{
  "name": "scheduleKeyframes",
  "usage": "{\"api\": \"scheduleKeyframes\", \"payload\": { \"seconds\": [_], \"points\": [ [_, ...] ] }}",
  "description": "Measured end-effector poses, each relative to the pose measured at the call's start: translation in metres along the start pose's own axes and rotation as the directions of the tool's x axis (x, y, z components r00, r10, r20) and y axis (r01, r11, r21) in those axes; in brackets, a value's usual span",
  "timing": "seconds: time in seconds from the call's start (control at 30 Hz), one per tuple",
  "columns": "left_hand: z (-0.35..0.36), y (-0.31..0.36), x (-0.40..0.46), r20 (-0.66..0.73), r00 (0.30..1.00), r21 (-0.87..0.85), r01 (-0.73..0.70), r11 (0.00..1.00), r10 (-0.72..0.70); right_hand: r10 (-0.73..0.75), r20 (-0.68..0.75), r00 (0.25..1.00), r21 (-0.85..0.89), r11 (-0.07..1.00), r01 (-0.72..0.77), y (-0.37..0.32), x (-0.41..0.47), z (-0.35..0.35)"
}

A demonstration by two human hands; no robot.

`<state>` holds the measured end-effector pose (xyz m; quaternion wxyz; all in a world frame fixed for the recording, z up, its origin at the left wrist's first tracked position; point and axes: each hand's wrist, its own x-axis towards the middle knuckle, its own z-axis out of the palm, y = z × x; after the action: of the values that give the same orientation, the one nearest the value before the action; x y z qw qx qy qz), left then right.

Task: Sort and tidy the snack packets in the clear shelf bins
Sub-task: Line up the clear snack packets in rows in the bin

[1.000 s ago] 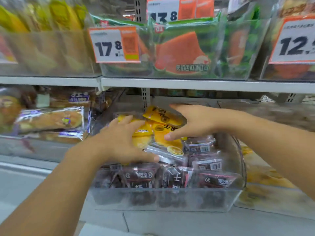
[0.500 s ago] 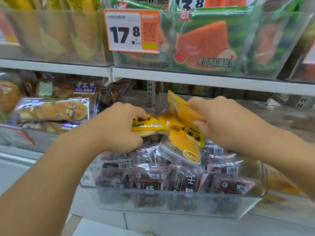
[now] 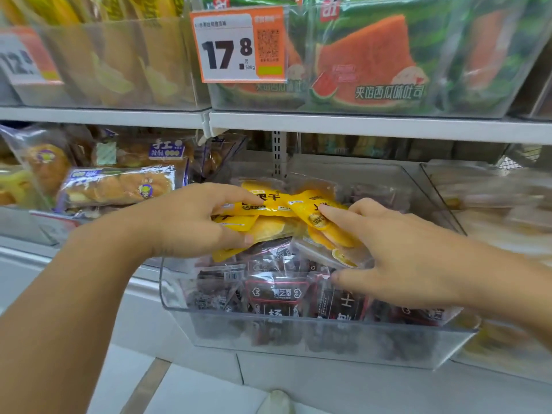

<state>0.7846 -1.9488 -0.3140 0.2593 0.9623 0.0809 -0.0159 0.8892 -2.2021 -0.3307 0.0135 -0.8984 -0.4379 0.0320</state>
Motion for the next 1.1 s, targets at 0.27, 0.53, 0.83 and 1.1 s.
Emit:
{"api": "scheduleKeyframes", "payload": {
  "seconds": [0.27,0.53,0.83,1.1],
  "points": [
    [0.004,0.014,0.001,-0.082,0.996,0.171,-0.018,0.985,0.033,-0.028,-0.271,0.962,-0.044,0.999,0.017,-0.004,0.0,0.003],
    [0.011,0.04,0.006,-0.22,0.969,0.115,-0.092,0.989,0.115,-0.025,-0.708,0.705,0.132,0.977,0.167,0.028,-0.021,-0.034],
    [0.05,0.138,0.037,-0.298,0.835,-0.436,-0.551,0.712,0.463,0.301,-0.558,0.773,0.787,0.487,0.379,0.077,-0.085,-0.051],
    [0.101,0.229,0.066,-0.384,0.744,-0.28,-0.659,0.698,0.548,0.494,-0.653,0.575,0.753,0.502,0.425,0.138,-0.144,-0.034]
  ]
}}
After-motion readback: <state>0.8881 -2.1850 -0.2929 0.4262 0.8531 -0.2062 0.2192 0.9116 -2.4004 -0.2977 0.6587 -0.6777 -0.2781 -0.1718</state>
